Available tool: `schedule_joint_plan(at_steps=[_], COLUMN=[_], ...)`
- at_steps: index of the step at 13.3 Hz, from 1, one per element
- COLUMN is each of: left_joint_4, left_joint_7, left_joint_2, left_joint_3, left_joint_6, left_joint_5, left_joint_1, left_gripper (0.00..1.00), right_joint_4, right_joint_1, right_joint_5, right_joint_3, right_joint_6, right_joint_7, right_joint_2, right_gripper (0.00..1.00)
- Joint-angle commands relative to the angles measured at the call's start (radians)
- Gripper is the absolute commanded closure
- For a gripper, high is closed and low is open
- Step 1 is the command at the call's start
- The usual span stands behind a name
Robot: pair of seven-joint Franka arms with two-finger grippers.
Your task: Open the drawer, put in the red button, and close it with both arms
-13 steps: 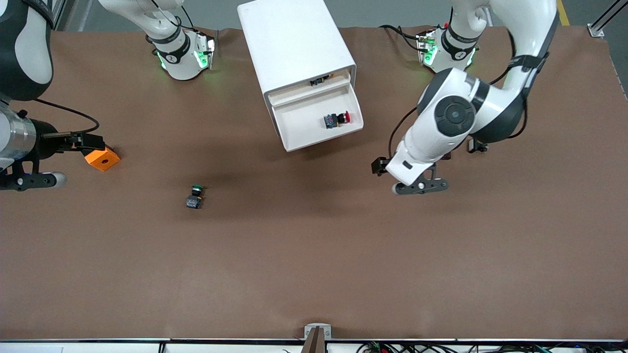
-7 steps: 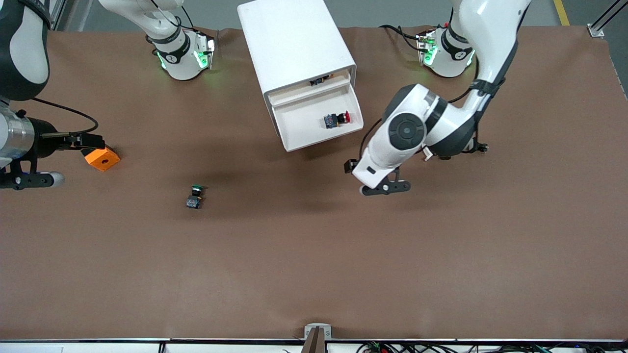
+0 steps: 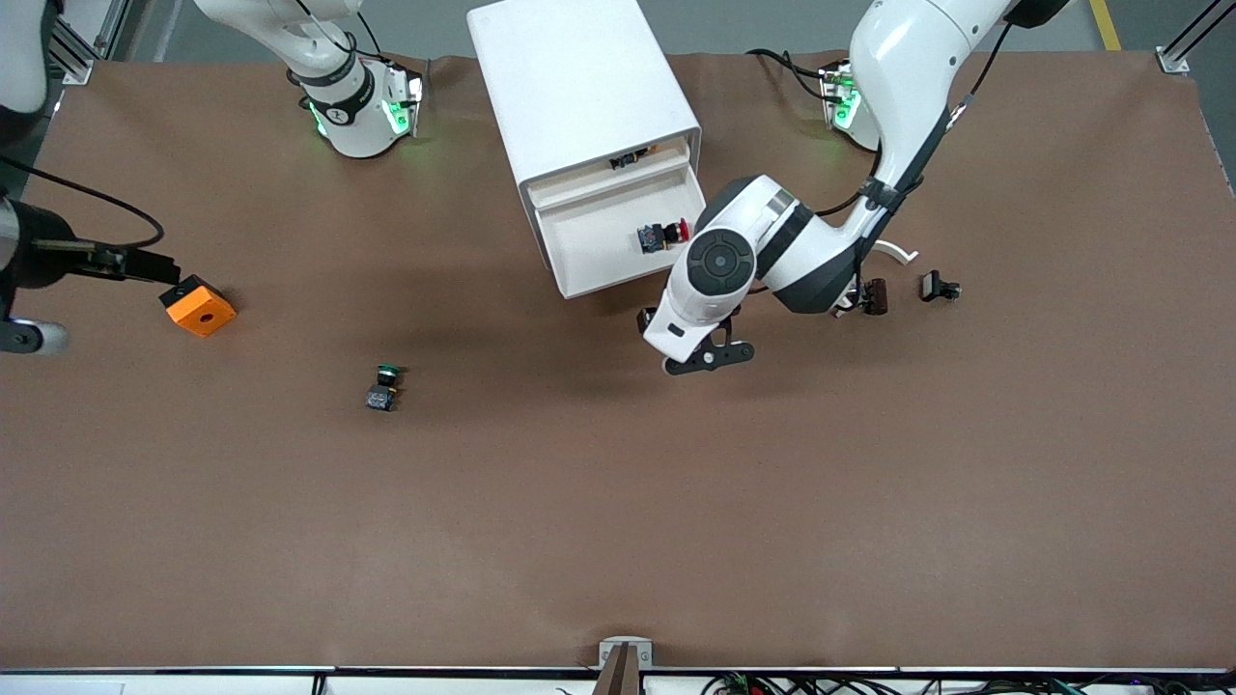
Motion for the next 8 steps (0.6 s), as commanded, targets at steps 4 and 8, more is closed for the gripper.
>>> schedule_joint_plan(at_steps=[4,8], left_joint_4=[0.013,0.006], left_joint_7=[-0.140,-0.145], left_joint_2=[0.005,0.004], left_joint_3=[-0.002,-0.022], left_joint_6=[-0.021,-0.077], left_joint_5=[-0.089,-0.145], left_joint_1=[-0.083,-0.098], left_gripper=[0.00,0.00], right_joint_4=[0.023,-0.014], right_joint_1=[-0.031,-0.040], right_joint_5=[0.016,0.025], right_joint_3=[0.028,0.024], right_joint_6=[-0.070,-0.017], right_joint_7=[-0.076,-0.084], right_joint_2=[-0.042,-0.108], right_gripper=[0.00,0.00])
